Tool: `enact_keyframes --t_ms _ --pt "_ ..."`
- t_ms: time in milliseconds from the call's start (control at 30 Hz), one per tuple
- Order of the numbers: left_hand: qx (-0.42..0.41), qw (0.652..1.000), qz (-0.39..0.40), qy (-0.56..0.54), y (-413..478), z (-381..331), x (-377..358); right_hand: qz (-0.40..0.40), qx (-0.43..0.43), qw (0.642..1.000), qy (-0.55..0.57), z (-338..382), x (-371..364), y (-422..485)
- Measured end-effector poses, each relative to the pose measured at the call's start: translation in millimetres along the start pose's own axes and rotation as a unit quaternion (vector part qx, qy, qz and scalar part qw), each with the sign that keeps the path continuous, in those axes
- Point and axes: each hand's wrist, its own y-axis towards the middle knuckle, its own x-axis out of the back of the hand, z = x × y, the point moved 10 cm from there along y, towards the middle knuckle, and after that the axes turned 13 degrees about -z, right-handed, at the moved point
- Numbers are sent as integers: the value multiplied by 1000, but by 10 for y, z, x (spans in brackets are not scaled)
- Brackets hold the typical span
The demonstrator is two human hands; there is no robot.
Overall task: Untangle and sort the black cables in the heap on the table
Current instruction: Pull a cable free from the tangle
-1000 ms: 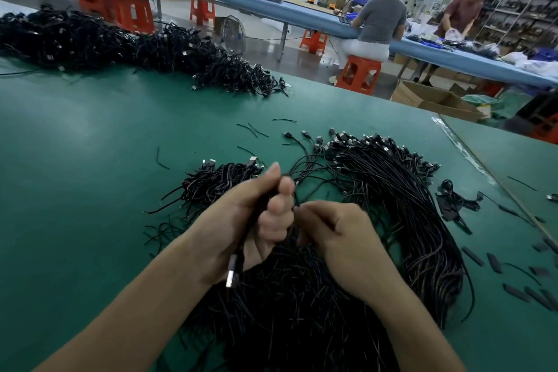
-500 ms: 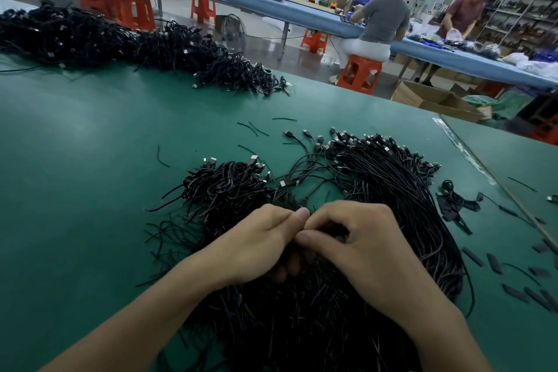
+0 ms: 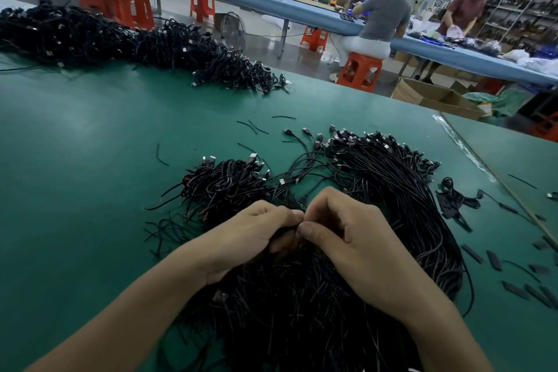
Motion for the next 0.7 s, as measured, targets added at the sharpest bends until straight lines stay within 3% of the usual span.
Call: enact_keyframes --t_ms 100,233,333,467,533,633,700 --pt "20 997 -69 -37 98 49 50 -30 18 999 -34 76 -38 32" --pt "128 959 15 -252 43 109 -228 -64 28 997 -37 83 -64 122" --pt "146 966 41 -209 41 187 -269 -68 36 997 -31 44 -76 167" --pt "116 987 -77 -78 141 316 47 -76 26 997 -5 -91 -39 185" --pt "86 987 -125 -52 168 322 238 -59 -46 997 2 -333 -10 175" --pt "63 976 -183 -98 174 298 490 22 -149 982 -114 -773 -52 38" --pt "59 962 -218 -153 183 286 581 78 -164 964 -193 -938 -131 -63"
